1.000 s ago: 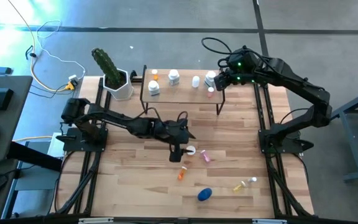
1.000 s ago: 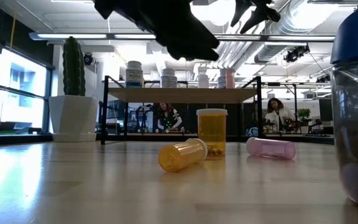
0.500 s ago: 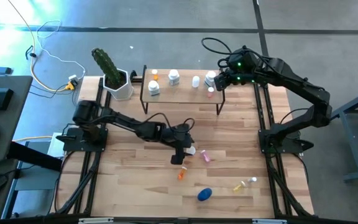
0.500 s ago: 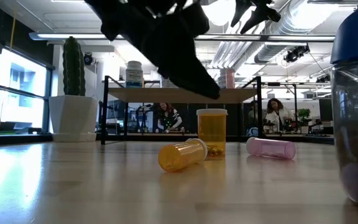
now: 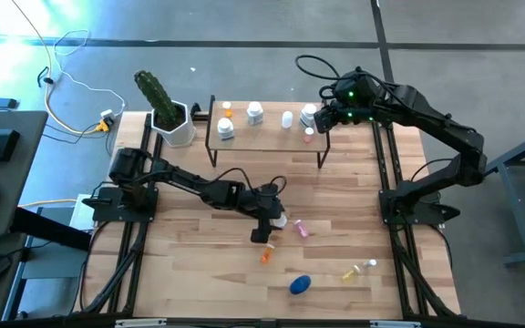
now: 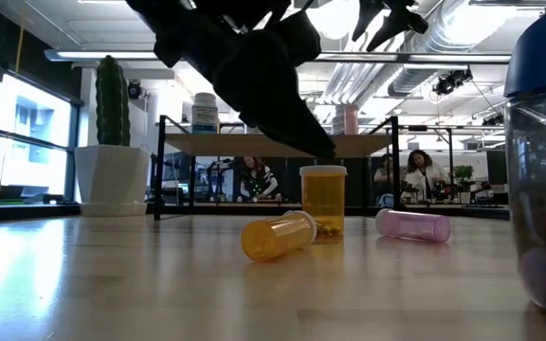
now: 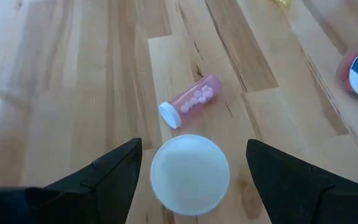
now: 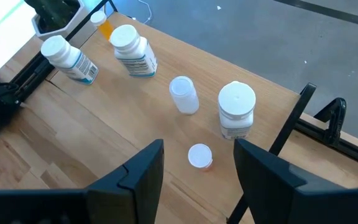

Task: Pick and place medicine bottles onto shelf by color
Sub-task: Put the top orange pill bottle on the shelf

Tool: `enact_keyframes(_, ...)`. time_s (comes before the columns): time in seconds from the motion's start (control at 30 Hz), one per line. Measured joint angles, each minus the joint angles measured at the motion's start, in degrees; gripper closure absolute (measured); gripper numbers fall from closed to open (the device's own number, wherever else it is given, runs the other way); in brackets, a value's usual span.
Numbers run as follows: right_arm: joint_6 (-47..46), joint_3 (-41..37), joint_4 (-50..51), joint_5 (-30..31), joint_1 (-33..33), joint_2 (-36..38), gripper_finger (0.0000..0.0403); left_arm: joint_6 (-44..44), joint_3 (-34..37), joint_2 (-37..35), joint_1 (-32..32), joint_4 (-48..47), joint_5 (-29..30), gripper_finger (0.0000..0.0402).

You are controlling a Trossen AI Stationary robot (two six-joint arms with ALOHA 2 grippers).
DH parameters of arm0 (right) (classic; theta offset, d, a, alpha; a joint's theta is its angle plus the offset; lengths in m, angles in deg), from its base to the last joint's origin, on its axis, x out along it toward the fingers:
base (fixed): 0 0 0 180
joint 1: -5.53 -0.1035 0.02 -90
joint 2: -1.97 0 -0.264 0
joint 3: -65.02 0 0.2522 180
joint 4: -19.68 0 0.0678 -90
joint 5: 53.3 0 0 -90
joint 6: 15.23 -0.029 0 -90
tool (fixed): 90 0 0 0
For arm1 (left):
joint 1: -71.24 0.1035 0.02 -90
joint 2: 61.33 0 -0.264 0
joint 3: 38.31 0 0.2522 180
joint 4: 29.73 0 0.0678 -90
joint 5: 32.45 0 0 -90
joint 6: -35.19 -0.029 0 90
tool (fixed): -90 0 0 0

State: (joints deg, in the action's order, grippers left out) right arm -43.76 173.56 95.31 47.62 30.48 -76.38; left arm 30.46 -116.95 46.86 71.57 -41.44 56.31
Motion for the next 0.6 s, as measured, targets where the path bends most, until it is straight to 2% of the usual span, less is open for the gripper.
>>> enact_keyframes(0.27, -0.1, 0.0, 0.0, 0.0, 0.0, 0.0, 0.0217, 1.4, 0.0, 2.9, 0.0, 0.7, 0.5, 0.0122)
enact_keyframes(0.6, -0.2, 0.0, 0.0, 0.0, 0.0, 0.0, 0.0217, 2.5, 0.0, 3.0, 0.3, 2.0, -0.9, 0.0124)
